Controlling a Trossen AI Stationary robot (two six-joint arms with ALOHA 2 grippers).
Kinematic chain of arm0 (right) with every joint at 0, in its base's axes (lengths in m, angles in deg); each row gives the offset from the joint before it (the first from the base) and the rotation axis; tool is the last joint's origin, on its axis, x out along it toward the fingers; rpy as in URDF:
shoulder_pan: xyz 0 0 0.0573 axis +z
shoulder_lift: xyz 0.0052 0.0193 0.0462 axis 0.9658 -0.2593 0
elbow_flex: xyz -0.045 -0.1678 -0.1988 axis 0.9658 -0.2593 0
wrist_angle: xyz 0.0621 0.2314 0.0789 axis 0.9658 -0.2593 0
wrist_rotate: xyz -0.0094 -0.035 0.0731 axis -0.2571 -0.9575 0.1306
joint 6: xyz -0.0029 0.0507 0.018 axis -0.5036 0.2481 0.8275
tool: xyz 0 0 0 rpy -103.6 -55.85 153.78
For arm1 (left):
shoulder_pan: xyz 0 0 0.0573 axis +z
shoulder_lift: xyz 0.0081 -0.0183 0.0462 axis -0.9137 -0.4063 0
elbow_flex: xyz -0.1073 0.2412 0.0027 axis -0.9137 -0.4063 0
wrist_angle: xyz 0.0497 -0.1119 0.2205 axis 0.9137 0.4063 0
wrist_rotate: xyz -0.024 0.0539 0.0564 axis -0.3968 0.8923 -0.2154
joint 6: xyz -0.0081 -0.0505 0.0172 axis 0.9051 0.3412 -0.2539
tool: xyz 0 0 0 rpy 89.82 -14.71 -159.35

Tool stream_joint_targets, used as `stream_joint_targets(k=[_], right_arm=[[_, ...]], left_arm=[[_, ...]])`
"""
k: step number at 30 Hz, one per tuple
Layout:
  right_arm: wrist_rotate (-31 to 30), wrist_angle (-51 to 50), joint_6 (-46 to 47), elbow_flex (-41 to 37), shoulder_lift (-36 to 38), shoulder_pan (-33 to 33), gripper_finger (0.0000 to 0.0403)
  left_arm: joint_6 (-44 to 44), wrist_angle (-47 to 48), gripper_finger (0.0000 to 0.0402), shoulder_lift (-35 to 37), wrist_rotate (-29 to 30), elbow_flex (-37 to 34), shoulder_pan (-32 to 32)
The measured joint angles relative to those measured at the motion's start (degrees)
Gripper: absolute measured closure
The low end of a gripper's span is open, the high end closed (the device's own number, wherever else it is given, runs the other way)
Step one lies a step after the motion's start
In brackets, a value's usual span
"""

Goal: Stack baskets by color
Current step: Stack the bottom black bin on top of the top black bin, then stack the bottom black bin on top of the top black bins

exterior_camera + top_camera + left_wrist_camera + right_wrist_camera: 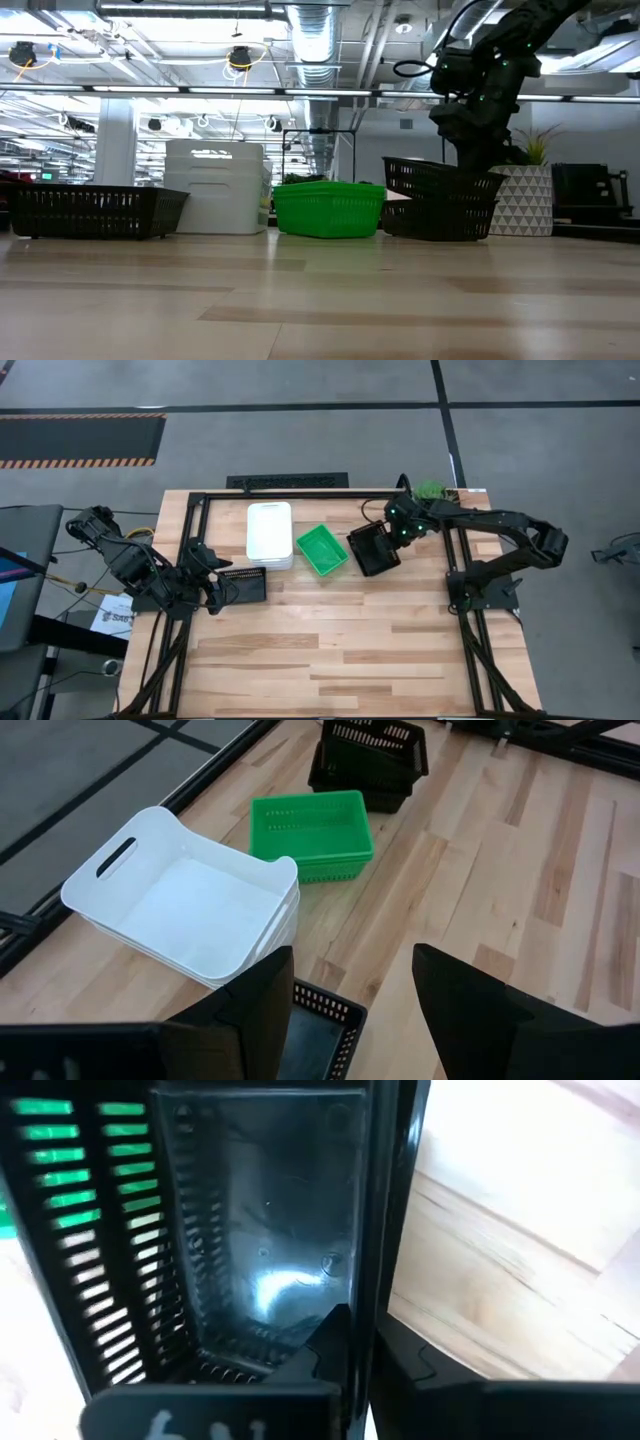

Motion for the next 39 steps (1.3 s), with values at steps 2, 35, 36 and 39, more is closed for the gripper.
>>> stream_joint_targets(k=[2,35,36,39], right_arm=[[0.0,0.1,-0.2,0.0,0.0,0.5,0.0345],[1.3,-11.8,-0.4,20.6,0.2,9.7,0.0216],[0.6,-11.7,-0.2,20.9,0.2,10.7,0.0217],[-2.2,-11.7,0.7,21.0,0.2,13.5,0.0217]], left_arm=[[0.0,0.0,0.0207,0.0,0.0,0.0,0.0],[6.2,-7.1,0.0207,-0.2,-9.1,-16.7,0.0],[5.9,-9.3,0.0207,-0.2,-9.6,-18.7,0.1],[4.8,-14.7,0.0207,-0.2,-9.8,-24.5,1.0]])
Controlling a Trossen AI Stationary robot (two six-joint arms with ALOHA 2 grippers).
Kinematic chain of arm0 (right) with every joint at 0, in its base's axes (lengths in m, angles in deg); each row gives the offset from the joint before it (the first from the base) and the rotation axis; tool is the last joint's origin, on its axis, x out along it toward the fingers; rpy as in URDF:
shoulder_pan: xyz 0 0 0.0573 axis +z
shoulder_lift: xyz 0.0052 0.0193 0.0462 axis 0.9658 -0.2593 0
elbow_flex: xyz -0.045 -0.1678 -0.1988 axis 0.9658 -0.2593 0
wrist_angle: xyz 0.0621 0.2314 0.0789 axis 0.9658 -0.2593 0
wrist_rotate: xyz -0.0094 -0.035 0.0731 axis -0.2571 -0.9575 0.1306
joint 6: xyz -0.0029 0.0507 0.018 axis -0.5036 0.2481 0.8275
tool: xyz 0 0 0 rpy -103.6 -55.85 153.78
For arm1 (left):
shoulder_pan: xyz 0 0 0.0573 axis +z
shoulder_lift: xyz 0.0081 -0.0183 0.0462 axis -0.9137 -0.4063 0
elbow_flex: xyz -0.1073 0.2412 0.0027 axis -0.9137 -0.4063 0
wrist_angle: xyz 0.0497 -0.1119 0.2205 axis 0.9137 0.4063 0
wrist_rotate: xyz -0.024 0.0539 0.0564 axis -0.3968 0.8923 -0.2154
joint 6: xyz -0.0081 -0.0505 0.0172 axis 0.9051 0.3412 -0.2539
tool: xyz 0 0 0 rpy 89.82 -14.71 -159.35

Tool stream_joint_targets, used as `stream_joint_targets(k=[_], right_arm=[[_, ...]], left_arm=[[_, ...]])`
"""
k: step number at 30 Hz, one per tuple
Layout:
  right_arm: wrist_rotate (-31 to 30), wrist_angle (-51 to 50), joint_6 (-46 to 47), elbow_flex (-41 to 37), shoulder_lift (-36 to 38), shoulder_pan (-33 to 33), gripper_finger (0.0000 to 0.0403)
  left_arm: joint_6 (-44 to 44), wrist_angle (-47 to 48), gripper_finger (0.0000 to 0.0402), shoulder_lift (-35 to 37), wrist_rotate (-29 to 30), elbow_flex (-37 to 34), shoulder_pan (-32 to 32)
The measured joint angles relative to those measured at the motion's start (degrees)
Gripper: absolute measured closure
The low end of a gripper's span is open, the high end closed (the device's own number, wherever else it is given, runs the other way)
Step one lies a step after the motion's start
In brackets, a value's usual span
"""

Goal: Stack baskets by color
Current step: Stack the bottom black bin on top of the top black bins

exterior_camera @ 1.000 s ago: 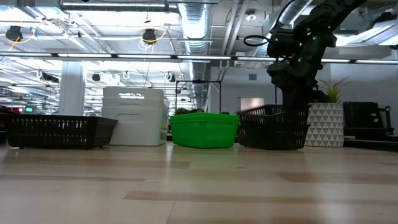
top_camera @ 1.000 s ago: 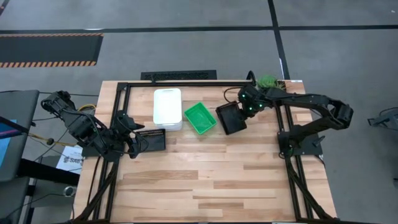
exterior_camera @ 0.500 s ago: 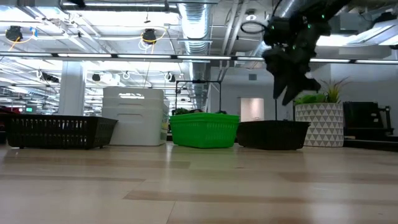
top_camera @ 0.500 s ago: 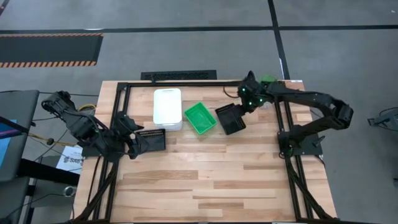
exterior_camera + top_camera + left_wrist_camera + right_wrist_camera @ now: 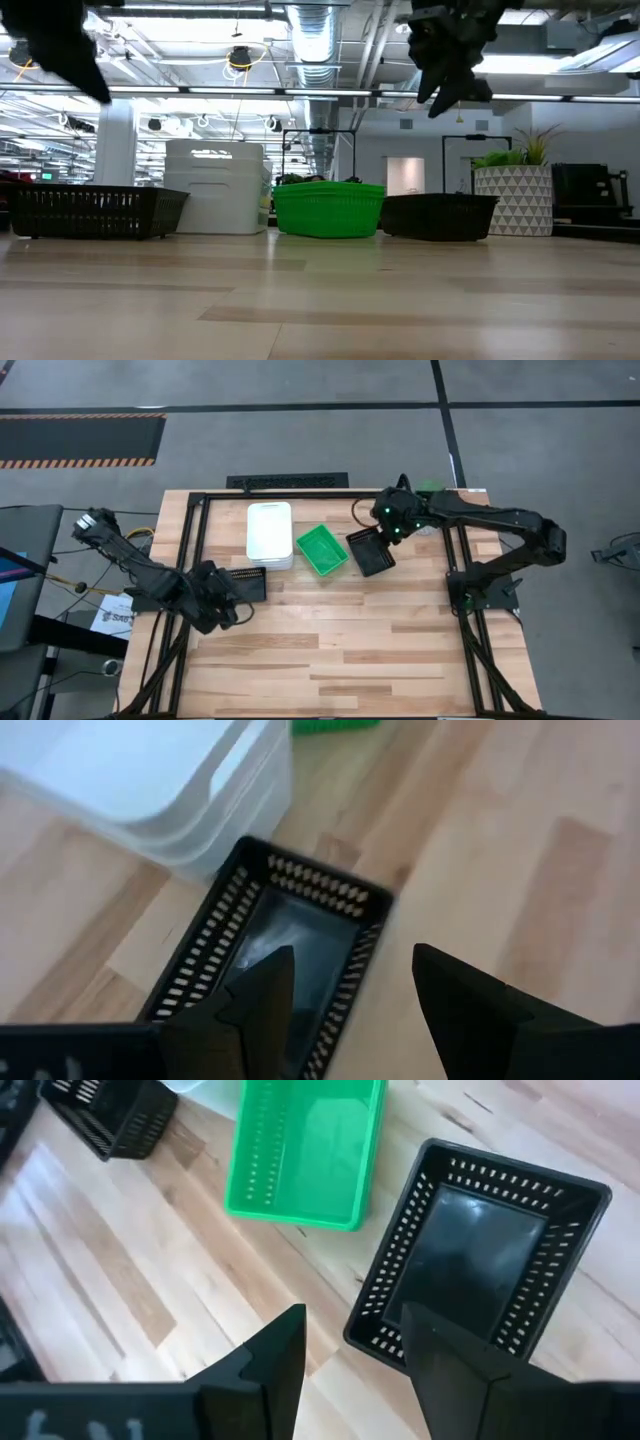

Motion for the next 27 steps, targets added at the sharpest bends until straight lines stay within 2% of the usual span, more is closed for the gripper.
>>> stream_joint_targets(k=[6,9,13,19,23,27], right_arm=[[-2.3,0.0,2.2,0.0,0.0,4.6,0.0216],[-2.5,0.0,3.1,0.0,0.0,6.5,0.0219],[-3.0,0.3,4.6,0.0,0.0,8.9,0.0223],[-5.7,0.3,7.6,0.0,0.0,12.7,0.0222],[-7.4,1.3,10.3,0.0,-0.2,15.9,0.0224],[-9.6,3.6,12.6,0.0,-0.2,20.0,0.0227]], left_arm=[[2.3,-6.7,0.0207,0.0,-0.3,-9.7,4.3],[-0.1,-12.4,0.0207,0.0,-4.4,-13.8,6.0],[1.6,-19.1,0.0207,0.0,-8.0,-18.1,7.9],[2.9,-30.8,0.0219,0.0,-13.7,-19.6,9.6],[-1.0,-40.4,0.0231,-0.1,-12.8,-19.6,10.0],[-4.8,-47.1,0.0243,-3.2,-12.8,-19.6,12.5]])
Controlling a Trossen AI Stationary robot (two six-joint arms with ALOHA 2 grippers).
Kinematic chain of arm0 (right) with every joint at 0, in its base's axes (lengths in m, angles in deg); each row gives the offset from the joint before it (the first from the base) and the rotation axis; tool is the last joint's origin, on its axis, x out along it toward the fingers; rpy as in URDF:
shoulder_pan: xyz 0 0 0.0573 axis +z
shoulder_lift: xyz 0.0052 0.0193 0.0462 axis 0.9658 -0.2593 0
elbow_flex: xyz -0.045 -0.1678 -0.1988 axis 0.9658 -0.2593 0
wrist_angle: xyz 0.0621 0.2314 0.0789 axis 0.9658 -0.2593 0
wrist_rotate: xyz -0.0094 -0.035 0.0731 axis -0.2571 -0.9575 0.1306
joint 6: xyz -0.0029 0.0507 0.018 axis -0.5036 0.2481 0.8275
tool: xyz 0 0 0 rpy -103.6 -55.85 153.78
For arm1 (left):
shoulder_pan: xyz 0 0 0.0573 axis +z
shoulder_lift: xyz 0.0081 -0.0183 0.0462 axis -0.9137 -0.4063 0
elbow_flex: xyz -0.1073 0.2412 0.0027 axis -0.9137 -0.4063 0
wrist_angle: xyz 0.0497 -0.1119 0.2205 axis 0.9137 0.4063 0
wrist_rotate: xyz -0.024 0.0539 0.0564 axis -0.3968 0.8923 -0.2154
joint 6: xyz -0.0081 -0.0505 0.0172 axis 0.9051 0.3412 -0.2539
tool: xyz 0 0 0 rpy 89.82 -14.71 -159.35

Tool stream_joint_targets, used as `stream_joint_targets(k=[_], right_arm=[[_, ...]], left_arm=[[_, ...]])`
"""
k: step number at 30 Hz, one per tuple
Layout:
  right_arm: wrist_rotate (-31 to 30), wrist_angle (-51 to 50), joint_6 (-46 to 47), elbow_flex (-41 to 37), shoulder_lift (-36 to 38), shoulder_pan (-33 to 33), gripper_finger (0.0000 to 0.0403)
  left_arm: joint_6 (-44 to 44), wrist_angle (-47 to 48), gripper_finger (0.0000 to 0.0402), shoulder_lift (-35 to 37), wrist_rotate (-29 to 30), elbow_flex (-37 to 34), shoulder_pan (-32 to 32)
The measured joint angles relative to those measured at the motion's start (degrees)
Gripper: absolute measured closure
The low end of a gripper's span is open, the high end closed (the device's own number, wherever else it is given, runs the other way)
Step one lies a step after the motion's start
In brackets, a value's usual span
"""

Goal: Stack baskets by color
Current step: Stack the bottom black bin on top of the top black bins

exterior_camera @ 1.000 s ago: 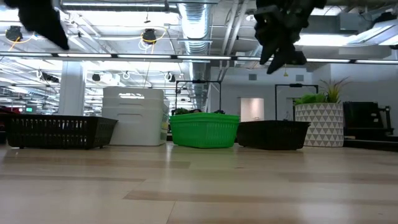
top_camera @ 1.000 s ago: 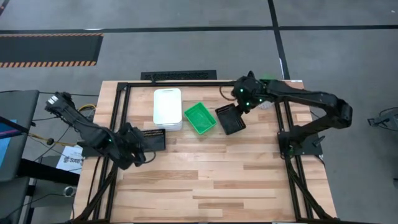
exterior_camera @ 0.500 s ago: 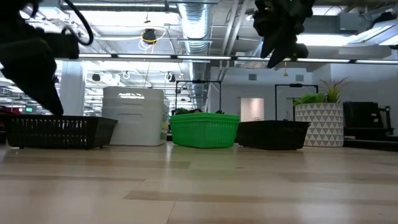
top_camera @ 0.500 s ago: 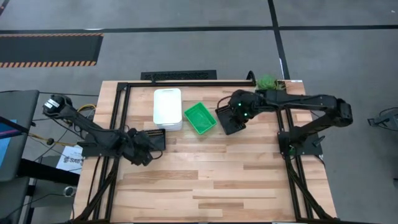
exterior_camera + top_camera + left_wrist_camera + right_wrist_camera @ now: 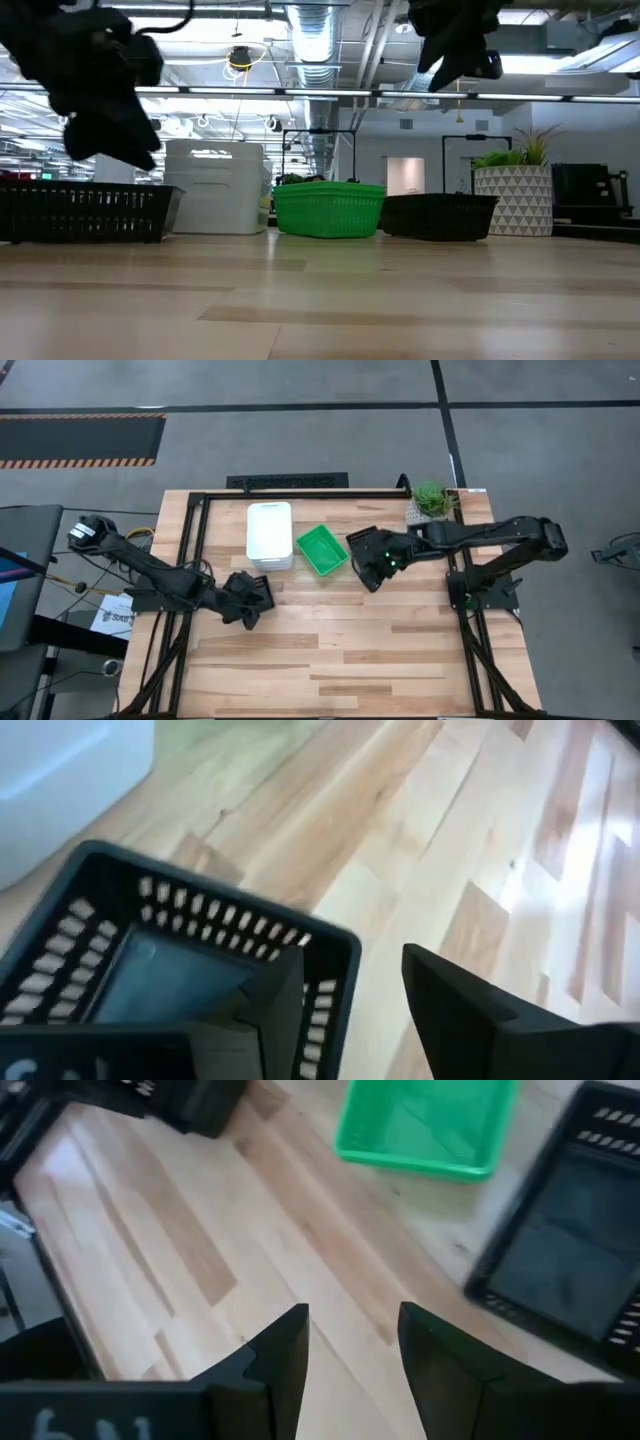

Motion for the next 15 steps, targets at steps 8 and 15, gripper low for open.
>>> stream_joint_targets(k=[8,15], right_arm=[[-5.5,1.8,4.2,0.0,0.0,8.0,0.0228],[-9.8,1.7,6.0,0.0,0.0,12.4,0.0232]], left_arm=[[-5.8,2.0,0.0280,-10.5,-1.6,4.7,2.8],[-9.1,12.8,0.0385,-15.7,1.2,12.9,2.1]])
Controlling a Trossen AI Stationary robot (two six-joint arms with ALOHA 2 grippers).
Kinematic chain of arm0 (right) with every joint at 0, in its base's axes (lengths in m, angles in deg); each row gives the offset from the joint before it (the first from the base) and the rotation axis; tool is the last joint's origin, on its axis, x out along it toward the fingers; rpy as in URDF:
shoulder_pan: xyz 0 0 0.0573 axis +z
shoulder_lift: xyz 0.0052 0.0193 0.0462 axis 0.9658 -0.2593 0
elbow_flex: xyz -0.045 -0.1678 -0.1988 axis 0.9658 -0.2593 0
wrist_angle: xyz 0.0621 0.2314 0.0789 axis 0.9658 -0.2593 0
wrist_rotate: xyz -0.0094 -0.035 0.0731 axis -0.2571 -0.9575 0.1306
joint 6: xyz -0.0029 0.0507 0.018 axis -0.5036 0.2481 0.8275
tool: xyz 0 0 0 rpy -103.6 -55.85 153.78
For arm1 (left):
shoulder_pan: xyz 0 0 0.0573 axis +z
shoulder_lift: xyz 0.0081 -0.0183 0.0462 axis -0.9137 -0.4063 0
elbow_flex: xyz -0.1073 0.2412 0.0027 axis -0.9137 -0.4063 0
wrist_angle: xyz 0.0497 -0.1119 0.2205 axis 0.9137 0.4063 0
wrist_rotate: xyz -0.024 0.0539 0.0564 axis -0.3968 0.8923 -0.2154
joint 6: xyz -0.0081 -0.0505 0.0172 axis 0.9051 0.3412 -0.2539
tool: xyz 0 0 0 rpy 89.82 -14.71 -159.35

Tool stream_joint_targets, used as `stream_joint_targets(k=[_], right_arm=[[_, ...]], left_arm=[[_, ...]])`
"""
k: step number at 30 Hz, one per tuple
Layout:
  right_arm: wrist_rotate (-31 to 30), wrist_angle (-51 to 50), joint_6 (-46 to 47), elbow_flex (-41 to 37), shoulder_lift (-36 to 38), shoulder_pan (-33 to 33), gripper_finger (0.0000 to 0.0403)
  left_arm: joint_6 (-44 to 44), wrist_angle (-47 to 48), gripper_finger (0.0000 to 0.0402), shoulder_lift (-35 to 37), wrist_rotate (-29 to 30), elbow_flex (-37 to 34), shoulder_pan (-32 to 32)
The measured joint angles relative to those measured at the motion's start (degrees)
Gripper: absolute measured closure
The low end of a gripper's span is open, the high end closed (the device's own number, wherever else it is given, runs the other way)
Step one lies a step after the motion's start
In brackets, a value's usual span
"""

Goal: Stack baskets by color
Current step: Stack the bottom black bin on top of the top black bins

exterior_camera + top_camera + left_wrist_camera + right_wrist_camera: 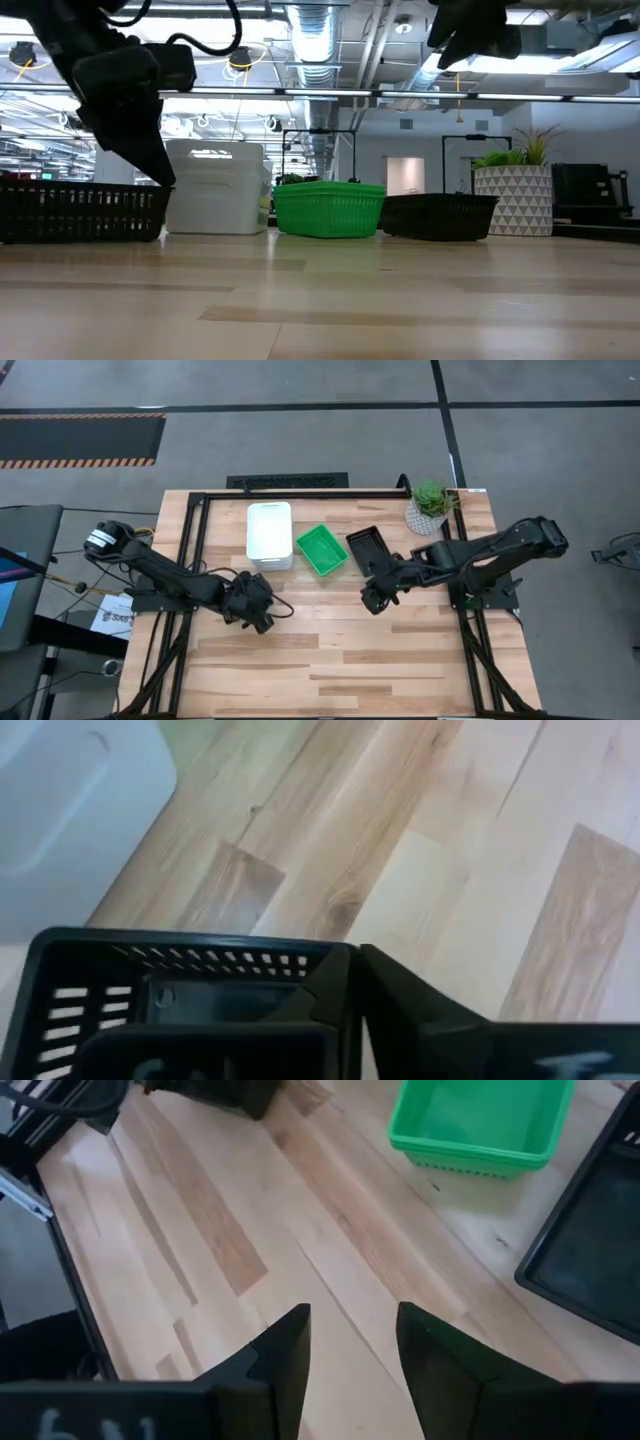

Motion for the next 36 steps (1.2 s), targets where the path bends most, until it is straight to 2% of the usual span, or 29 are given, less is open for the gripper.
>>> stream_joint_targets(k=[5,11,14,17,20,25,32,36], right_arm=[[-2.6,0.1,0.0,0.0,0.0,2.2,0.0233],[-5.6,0.1,0.0,0.0,0.0,4.1,0.0233],[-6.4,0.1,0.0,0.0,0.0,4.8,0.0233],[-7.3,0.1,0.5,0.0,0.0,5.5,0.0233],[-7.4,0.1,0.5,0.0,0.0,6.0,0.0233],[-7.4,0.1,1.1,0.0,0.0,6.2,0.0233],[-7.4,1.1,3.0,0.0,0.0,6.6,0.0233],[-7.4,1.2,4.8,0.0,0.0,7.6,0.0233]], left_arm=[[-1.4,4.5,0.0399,-0.5,-0.7,5.5,-0.9],[3.5,26.8,0.0401,-0.5,6.1,12.6,-2.6],[9.0,35.2,0.0401,-0.5,6.0,12.2,-3.2],[12.9,37.4,0.0401,-0.9,2.8,9.6,-4.5],[15.0,32.5,0.0401,-1.0,-0.2,6.3,-6.0],[12.9,17.6,0.0401,-4.2,-0.3,3.8,-4.9],[-3.7,-10.1,0.0401,-16.1,-4.6,4.1,1.6],[-11.6,-24.3,0.0401,-22.4,-9.0,9.4,5.7]])
